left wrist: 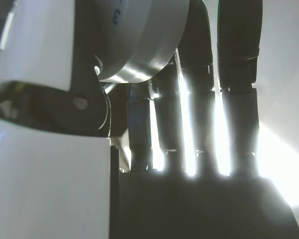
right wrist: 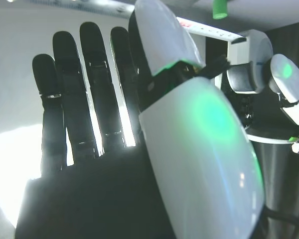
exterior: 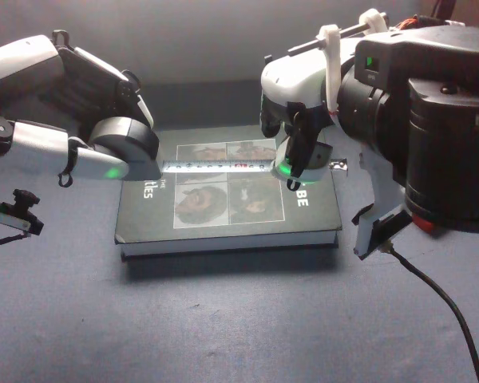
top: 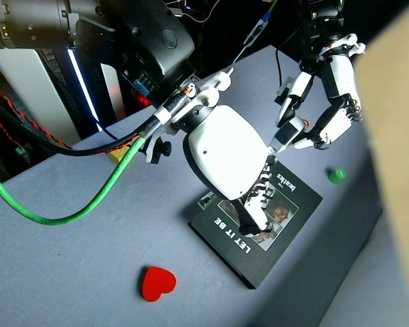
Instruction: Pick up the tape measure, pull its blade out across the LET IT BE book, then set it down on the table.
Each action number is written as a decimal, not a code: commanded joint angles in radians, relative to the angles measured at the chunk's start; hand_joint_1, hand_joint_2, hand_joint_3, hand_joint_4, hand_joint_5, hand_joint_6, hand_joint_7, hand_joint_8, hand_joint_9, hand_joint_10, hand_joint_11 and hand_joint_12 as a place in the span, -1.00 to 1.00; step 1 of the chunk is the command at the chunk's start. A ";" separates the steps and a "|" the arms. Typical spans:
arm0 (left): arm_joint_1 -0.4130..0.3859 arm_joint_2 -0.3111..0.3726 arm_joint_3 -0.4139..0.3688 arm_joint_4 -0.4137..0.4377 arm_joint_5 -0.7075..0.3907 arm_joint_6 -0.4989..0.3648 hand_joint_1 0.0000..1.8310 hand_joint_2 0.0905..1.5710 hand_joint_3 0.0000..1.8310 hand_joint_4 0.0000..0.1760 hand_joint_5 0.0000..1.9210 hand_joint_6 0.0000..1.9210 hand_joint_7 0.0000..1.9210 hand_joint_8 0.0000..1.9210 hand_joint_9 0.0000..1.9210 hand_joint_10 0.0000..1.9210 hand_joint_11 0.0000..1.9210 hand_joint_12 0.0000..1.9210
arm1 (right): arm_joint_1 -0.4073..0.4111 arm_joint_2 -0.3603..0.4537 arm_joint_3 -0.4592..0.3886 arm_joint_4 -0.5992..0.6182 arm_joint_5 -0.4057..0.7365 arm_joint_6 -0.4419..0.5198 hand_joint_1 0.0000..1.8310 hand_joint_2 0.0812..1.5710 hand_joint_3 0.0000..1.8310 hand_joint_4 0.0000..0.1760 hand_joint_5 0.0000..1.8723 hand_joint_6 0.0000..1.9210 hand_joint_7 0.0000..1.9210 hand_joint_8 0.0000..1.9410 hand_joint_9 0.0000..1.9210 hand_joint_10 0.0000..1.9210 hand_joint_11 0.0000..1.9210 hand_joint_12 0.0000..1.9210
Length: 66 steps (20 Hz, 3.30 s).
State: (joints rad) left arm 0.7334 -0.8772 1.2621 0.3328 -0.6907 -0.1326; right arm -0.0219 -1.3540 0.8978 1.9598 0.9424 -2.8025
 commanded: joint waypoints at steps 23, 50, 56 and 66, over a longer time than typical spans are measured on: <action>0.004 -0.001 0.011 -0.013 -0.145 -0.039 0.53 0.29 -1.00 -1.00 0.07 -0.31 0.24 -0.36 0.16 0.02 0.18 -0.18 | -0.018 0.002 -0.033 -0.124 -0.007 0.007 0.06 0.49 -1.00 -1.00 -0.22 -0.98 -0.15 -0.98 -0.24 -0.97 -0.76 0.11; 0.007 -0.001 0.011 -0.013 -0.150 -0.039 0.53 0.29 -1.00 -1.00 0.09 -0.38 0.23 -0.31 0.13 0.07 0.19 -0.16 | -0.038 0.016 -0.062 -0.128 -0.007 0.004 0.05 0.49 -1.00 -1.00 -0.18 -0.99 -0.10 -0.99 -0.19 -0.97 -0.71 0.11; 0.007 -0.001 0.012 -0.013 -0.150 -0.039 0.53 0.29 -1.00 -1.00 0.09 -0.39 0.23 -0.31 0.11 0.09 0.19 -0.15 | -0.038 0.015 -0.062 -0.129 -0.007 0.003 0.05 0.49 -1.00 -1.00 -0.18 -0.99 -0.11 -0.99 -0.21 -0.98 -0.72 0.10; 0.011 -0.001 0.013 -0.013 -0.153 -0.044 0.53 0.28 -1.00 -1.00 0.10 -0.37 0.24 -0.35 0.15 0.04 0.19 -0.17 | -0.038 0.016 -0.063 -0.129 -0.008 -0.002 0.33 0.48 -1.00 -1.00 -0.21 0.25 0.01 0.22 -0.18 0.11 -0.41 0.55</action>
State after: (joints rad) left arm 0.7521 -0.8772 1.2713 0.3721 -0.7292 -0.1593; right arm -0.0658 -1.3403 0.8375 1.9076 0.9379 -2.8033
